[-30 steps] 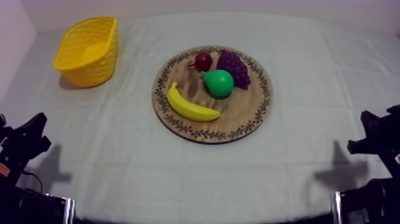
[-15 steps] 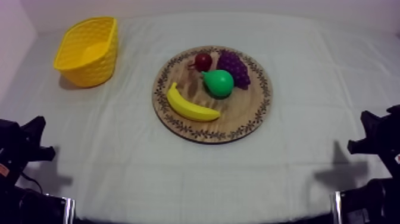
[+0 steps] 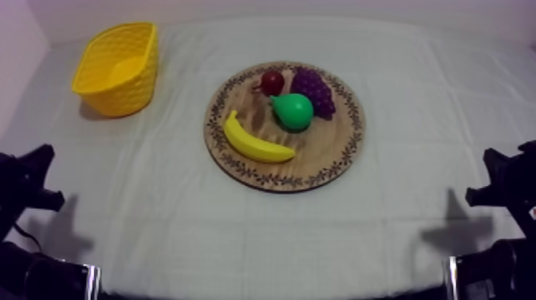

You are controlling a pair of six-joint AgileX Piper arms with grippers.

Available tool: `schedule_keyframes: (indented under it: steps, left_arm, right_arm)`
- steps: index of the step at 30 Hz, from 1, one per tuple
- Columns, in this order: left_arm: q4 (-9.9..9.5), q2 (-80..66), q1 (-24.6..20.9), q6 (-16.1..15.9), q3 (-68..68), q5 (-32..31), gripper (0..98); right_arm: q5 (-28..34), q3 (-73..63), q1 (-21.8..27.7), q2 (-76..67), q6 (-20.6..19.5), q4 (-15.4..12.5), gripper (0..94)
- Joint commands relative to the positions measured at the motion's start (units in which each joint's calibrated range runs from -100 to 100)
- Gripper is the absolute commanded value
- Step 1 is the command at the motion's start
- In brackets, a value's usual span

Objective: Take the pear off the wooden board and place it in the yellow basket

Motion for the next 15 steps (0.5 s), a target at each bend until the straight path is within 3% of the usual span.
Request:
schedule_keyframes:
  steps: [1,9,15]
  left_arm:
    - [-0.21,8.86,0.92,-2.25,-13.14,0.76,0.1]
    - [0.02,37.03,6.53,-10.02,-46.57,4.05,0.1]
    - [-0.88,54.88,12.71,-14.18,-62.36,3.74,0.1]
  right_arm:
    - [-0.11,0.04,-0.01,-0.02,0.02,0.00,0.3]
    - [-0.11,0.04,-0.01,-0.02,0.01,0.00,0.3]
    - [-0.11,0.04,-0.01,-0.02,0.00,0.00,0.3]
